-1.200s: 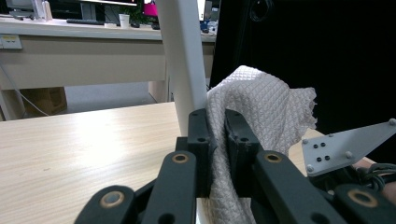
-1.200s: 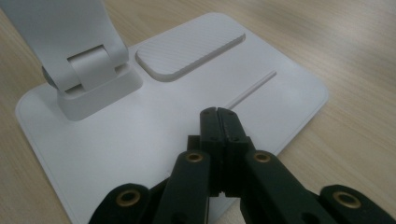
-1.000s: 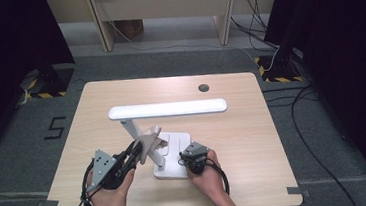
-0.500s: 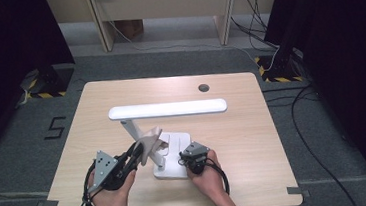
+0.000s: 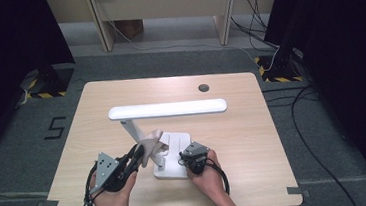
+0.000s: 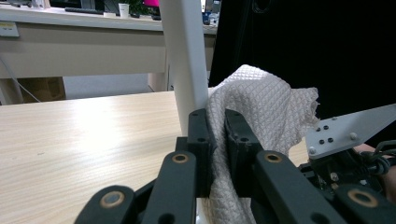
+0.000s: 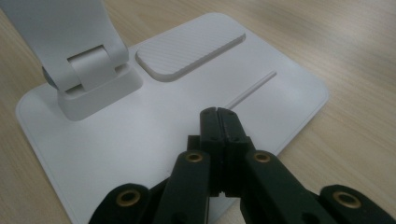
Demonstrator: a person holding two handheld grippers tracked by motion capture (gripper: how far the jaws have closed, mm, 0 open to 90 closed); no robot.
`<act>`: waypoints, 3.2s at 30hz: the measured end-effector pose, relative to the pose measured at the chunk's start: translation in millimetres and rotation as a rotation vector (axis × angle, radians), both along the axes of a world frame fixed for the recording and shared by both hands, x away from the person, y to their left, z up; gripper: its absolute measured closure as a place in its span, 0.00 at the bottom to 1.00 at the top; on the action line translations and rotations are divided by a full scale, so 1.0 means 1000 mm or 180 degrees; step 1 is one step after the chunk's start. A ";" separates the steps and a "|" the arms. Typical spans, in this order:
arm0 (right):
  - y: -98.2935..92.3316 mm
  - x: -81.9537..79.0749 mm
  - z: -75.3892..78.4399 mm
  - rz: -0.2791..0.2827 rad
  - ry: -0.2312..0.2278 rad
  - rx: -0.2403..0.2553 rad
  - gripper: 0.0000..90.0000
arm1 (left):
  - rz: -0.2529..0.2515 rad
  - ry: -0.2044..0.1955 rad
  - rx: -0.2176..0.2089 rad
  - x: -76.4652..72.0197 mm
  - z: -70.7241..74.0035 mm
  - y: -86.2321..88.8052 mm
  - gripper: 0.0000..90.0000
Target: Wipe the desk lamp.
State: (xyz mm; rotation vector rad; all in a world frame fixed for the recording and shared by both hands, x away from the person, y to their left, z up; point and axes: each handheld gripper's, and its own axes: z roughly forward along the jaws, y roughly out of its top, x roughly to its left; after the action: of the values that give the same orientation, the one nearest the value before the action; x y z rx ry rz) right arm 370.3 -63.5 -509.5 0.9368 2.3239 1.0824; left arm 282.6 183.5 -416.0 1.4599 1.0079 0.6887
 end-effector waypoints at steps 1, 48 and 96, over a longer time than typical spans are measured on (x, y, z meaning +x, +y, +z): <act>0.000 0.000 0.000 0.0000 0.0000 0.0000 1.00 | 0.0000 0.0003 0.0002 0.000 0.000 0.000 0.91; 0.000 0.000 0.000 -0.0005 0.0005 0.0005 1.00 | -0.0030 0.0129 0.0015 0.001 -0.016 -0.004 0.91; 0.000 0.000 0.000 0.0002 0.0000 -0.0002 1.00 | -0.0063 0.0225 0.0051 0.001 -0.032 -0.007 0.91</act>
State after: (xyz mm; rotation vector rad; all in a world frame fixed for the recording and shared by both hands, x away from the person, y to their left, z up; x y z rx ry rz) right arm 370.1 -63.6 -509.6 0.9358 2.3244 1.0819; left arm 283.9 176.9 -447.7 1.5152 1.0430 0.6358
